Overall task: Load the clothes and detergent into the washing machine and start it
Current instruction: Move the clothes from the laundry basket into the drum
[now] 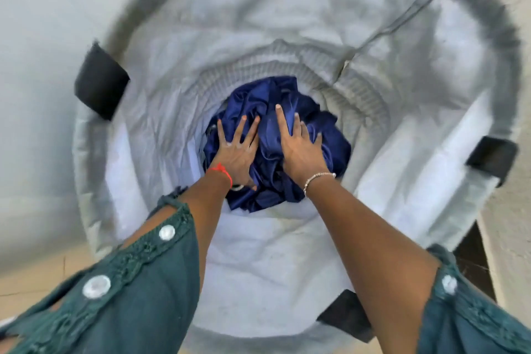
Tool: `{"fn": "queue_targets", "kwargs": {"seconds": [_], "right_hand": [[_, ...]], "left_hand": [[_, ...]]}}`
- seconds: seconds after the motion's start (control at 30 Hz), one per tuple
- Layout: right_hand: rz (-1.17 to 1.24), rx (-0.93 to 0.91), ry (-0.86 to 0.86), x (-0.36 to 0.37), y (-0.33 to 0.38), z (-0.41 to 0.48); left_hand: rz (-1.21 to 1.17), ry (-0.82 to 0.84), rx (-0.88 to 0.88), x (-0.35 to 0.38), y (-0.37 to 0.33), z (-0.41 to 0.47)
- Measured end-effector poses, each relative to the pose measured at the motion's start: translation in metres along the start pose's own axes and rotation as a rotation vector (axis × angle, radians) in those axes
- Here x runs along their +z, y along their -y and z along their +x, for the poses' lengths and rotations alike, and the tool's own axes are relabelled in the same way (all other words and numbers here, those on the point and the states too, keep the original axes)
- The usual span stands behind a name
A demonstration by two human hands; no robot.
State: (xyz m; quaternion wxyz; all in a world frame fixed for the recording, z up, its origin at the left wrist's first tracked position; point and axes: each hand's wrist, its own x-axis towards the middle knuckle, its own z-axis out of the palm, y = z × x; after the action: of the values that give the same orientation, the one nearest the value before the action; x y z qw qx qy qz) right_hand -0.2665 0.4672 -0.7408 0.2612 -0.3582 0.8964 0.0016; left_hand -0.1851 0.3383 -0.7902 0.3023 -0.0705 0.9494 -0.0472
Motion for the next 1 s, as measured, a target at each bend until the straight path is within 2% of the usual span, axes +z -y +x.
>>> {"fn": "queue_targets", "kwargs": {"seconds": [0.07, 0.23, 0.47, 0.57, 0.77, 0.97, 1.0], "right_hand": [[-0.028, -0.018, 0.042, 0.020, -0.004, 0.009], [-0.131, 0.004, -0.029, 0.053, 0.000, 0.026], [-0.116, -0.008, -0.057, 0.085, 0.004, 0.042], [-0.136, -0.041, -0.076, 0.085, 0.002, 0.043], [-0.152, 0.017, -0.127, 0.041, 0.004, 0.019], [-0.161, 0.152, -0.232, -0.056, 0.027, -0.044], [-0.170, 0.182, -0.262, -0.075, 0.034, -0.056]], "left_hand": [[-0.001, -0.034, -0.010, 0.012, -0.001, 0.014], [-0.024, -0.123, 0.017, 0.028, 0.003, 0.038], [-0.088, 0.014, 0.172, 0.047, 0.007, 0.045], [-0.024, 0.008, 0.164, 0.045, 0.000, 0.043], [-0.056, -0.106, 0.079, 0.015, 0.000, 0.022], [-0.057, -0.150, -0.010, -0.064, 0.004, -0.046], [-0.059, -0.212, -0.012, -0.076, 0.004, -0.058]]}}
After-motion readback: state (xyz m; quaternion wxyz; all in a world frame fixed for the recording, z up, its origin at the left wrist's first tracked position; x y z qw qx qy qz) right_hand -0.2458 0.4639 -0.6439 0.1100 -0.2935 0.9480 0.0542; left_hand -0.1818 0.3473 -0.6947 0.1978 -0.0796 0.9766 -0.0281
